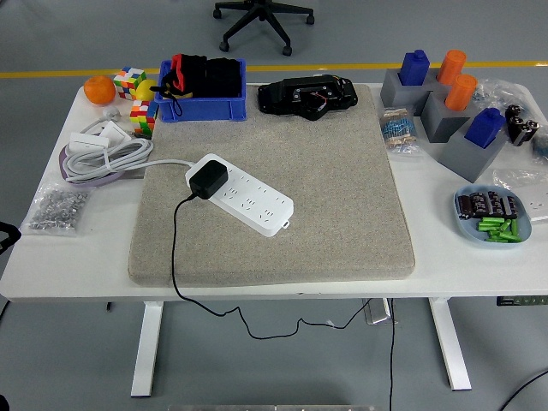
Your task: Press the white button,pick up the black plug,place it near the board,insert it into the board
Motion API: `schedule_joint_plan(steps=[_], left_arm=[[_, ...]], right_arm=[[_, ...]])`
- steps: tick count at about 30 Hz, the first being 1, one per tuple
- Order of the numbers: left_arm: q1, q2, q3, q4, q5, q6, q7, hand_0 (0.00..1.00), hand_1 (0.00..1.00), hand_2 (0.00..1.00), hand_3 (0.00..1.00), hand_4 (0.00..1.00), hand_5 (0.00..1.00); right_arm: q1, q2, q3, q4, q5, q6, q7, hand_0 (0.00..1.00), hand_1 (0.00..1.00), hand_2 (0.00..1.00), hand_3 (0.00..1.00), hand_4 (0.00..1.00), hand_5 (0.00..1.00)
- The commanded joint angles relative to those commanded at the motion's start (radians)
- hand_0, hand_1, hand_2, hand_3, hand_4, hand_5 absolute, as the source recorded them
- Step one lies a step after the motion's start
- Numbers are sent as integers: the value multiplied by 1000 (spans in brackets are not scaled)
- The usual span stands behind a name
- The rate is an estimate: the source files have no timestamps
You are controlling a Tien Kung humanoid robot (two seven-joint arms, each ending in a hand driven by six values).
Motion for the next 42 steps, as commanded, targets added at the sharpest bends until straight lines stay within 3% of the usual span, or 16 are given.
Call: schedule_joint_plan(steps=[21, 22, 26, 27, 33, 34, 42], left_arm=[[15, 0, 14, -18, -48, -20, -18, 853, 926, 968, 827, 813, 616], [18, 1, 16, -20, -59, -22, -18, 824, 898, 930, 808, 810, 608], [27, 2, 14, -29, -96, -30, -26, 824, 898, 930, 808, 810, 608], [29, 2, 12, -35, -120, -30, -42, 792, 851, 856, 785, 802, 578], [51, 11, 10, -53, -170, -26, -73, 792, 851, 856, 785, 802, 578], [61, 10, 7, -56, -175, -27, -74, 777, 827, 819, 758, 786, 521], [91, -11, -3, -92, -198, -35, -85, 776, 821, 816, 755, 780, 512]], right_arm=[[4, -2, 4, -1, -1, 0, 0, 575, 534, 547, 510, 643, 383], [3, -2, 4, -2, -1, 0, -1, 576, 534, 547, 510, 643, 383], [5, -1, 4, -1, 0, 0, 0, 576, 534, 547, 510, 643, 383], [13, 0, 1, -1, 1, 1, -1, 576, 534, 547, 510, 643, 383], [45, -14, -18, 0, 2, 1, -1, 576, 532, 547, 510, 643, 383], [43, -19, -17, 1, 3, 0, 0, 575, 534, 546, 510, 643, 383], [27, -17, -6, -2, -1, -1, 0, 576, 533, 548, 513, 643, 383]])
